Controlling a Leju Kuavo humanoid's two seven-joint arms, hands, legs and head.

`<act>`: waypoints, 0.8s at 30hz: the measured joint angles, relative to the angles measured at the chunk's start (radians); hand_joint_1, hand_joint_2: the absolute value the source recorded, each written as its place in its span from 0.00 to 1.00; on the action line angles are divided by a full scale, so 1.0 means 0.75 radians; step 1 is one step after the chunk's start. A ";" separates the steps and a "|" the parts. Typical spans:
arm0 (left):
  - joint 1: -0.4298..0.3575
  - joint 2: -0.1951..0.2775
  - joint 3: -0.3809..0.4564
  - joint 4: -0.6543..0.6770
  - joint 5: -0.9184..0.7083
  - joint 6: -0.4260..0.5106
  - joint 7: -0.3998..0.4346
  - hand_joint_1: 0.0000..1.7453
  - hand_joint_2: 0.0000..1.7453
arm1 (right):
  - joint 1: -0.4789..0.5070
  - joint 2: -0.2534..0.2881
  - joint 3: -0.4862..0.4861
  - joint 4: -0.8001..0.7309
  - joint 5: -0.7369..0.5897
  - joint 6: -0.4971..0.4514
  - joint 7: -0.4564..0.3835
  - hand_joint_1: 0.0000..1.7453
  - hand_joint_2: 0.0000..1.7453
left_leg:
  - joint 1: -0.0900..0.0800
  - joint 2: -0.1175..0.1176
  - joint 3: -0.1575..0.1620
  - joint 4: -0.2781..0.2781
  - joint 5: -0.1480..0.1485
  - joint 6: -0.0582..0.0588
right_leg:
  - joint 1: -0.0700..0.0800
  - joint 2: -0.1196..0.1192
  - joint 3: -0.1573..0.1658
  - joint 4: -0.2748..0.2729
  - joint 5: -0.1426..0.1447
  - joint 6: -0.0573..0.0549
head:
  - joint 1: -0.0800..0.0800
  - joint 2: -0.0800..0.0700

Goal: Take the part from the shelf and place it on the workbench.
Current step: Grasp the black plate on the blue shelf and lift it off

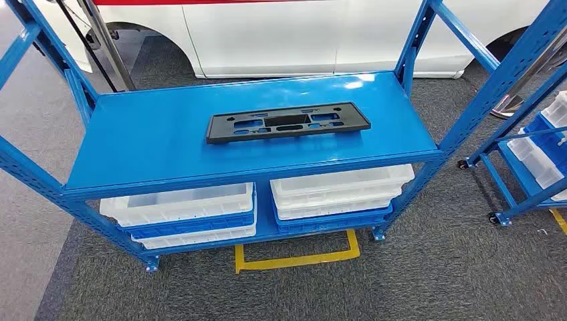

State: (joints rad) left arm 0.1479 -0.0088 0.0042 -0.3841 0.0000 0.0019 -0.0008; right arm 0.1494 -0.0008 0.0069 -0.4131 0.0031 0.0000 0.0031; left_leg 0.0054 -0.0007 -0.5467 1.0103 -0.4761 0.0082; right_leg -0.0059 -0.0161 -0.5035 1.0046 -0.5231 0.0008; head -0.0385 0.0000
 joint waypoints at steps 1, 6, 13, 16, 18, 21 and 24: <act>0.000 0.000 0.000 0.000 0.000 0.000 0.000 0.00 1.00 | 0.000 0.000 0.000 0.000 0.000 0.000 0.000 0.00 1.00 | 0.000 0.000 0.000 0.000 0.000 0.000 | 0.000 0.000 0.000 0.000 0.000 0.000 | 0.000 0.000; 0.000 0.000 0.000 0.000 0.000 0.000 0.000 0.00 1.00 | 0.000 0.000 0.000 0.000 0.000 0.000 0.000 0.00 1.00 | 0.000 0.000 0.000 0.000 0.000 0.000 | 0.000 0.000 0.000 0.000 0.000 0.000 | 0.000 0.000; 0.000 0.000 0.000 0.000 0.000 0.000 0.000 0.00 1.00 | 0.000 0.000 0.000 0.000 0.000 0.000 0.000 0.00 1.00 | 0.000 0.000 0.000 0.000 0.000 0.000 | 0.000 0.000 0.000 0.000 0.000 0.000 | 0.000 0.000; 0.000 0.000 0.000 0.000 0.000 0.000 0.000 0.00 1.00 | 0.000 0.000 0.000 0.000 0.000 0.000 0.000 0.00 1.00 | 0.000 0.000 0.000 0.000 0.000 0.000 | 0.000 0.000 0.000 0.000 0.000 0.000 | 0.000 0.000; 0.000 0.000 0.000 0.000 0.000 0.000 0.000 0.00 1.00 | 0.000 0.000 0.000 0.000 0.000 0.000 0.000 0.00 1.00 | 0.000 0.000 0.000 0.000 0.000 0.000 | 0.000 0.000 0.000 0.000 0.000 0.000 | 0.000 0.000; 0.000 0.000 0.001 0.000 -0.004 0.000 0.000 0.00 1.00 | 0.000 0.000 -0.002 0.000 0.001 0.000 0.000 0.00 1.00 | 0.000 0.000 0.000 0.000 0.000 0.000 | 0.000 0.000 0.000 0.000 0.000 0.000 | 0.000 0.000; -0.003 -0.002 0.017 0.000 -0.050 0.005 0.002 0.00 1.00 | -0.004 0.003 -0.042 0.000 0.028 0.005 0.003 0.00 1.00 | 0.000 0.000 0.000 0.000 0.000 0.000 | 0.000 0.000 0.000 0.000 0.000 0.000 | 0.000 0.000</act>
State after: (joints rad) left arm 0.1454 -0.0103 0.0167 -0.3841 -0.0376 0.0053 0.0010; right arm 0.1460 0.0013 -0.0244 -0.4131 0.0242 0.0035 0.0050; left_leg 0.0054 -0.0007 -0.5467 1.0103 -0.4761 0.0082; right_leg -0.0059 -0.0161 -0.5036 1.0046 -0.5231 0.0008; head -0.0385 0.0000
